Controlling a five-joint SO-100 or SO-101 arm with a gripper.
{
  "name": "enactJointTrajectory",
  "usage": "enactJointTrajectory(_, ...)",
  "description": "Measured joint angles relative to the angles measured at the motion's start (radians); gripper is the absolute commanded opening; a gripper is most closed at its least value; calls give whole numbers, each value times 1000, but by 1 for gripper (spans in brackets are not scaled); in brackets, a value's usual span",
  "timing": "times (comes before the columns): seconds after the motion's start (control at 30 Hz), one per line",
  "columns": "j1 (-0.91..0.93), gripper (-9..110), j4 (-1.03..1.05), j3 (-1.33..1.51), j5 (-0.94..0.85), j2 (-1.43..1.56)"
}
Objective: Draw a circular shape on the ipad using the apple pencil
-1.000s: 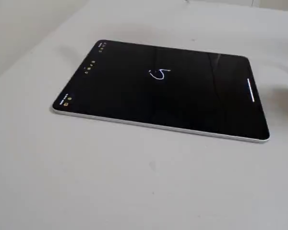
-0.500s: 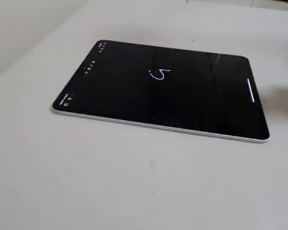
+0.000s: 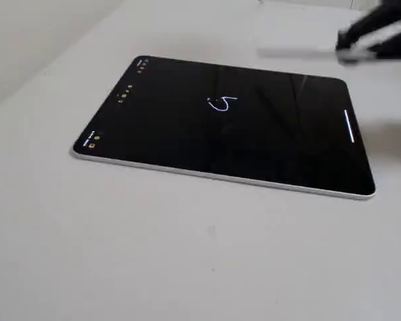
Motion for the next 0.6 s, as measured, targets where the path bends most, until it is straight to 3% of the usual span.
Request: enactJointTrajectory(0.6, 40, 0, 138, 14, 0, 8)
